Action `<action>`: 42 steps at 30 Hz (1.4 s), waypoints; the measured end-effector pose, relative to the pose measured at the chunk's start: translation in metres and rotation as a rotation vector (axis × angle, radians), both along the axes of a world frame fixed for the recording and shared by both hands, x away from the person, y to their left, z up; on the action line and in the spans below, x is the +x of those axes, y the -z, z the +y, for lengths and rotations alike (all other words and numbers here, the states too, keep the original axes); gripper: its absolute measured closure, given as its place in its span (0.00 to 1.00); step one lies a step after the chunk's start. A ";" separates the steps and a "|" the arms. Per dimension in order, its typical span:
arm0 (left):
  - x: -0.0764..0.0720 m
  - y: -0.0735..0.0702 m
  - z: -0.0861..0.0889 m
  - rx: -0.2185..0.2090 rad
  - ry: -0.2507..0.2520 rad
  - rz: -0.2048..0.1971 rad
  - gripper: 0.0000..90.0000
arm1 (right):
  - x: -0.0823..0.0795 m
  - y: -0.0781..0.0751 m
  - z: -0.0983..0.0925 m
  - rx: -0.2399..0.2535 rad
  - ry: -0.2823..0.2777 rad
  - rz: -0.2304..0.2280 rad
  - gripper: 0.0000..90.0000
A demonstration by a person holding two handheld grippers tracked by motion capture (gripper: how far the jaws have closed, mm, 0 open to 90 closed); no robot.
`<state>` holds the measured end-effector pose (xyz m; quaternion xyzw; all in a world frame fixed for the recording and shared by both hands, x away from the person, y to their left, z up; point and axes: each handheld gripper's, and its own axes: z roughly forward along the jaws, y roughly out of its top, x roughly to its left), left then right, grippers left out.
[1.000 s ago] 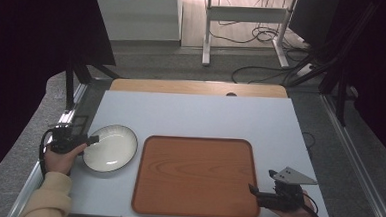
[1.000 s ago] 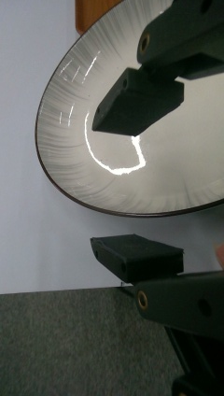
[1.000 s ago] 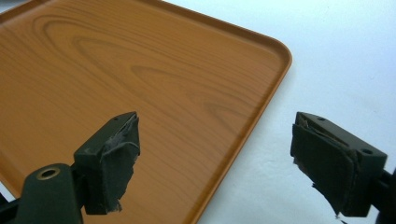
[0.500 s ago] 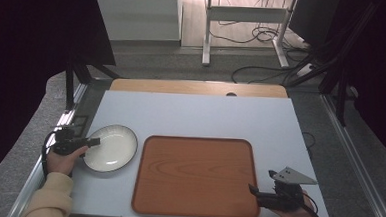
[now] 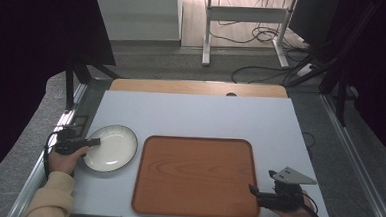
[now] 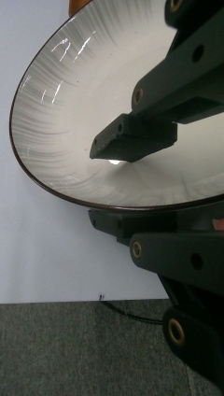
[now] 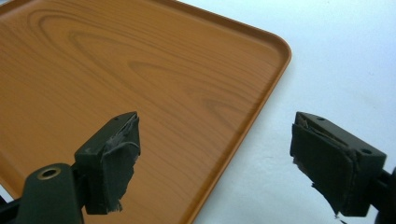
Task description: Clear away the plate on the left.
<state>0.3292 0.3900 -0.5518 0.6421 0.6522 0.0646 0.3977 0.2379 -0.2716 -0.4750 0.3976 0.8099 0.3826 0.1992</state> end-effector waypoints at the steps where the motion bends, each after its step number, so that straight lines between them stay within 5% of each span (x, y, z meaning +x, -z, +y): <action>1: 0.000 0.000 0.001 -0.009 -0.005 0.002 0.73 | 0.000 0.000 0.000 0.000 0.003 0.000 0.19; 5: 0.000 -0.001 0.004 -0.035 -0.015 0.014 0.79 | 0.001 0.000 0.000 0.002 0.004 0.003 0.19; 12: -0.005 -0.019 0.008 -0.072 -0.003 -0.034 0.93 | 0.000 -0.001 0.000 -0.003 0.005 -0.004 0.19; 25: -0.010 -0.035 -0.002 -0.029 -0.009 -0.090 0.94 | -0.001 -0.002 -0.002 0.001 0.009 -0.017 0.19; 42: -0.018 -0.045 0.002 -0.109 -0.038 -0.160 0.92 | -0.001 -0.003 -0.002 0.004 0.011 -0.025 0.20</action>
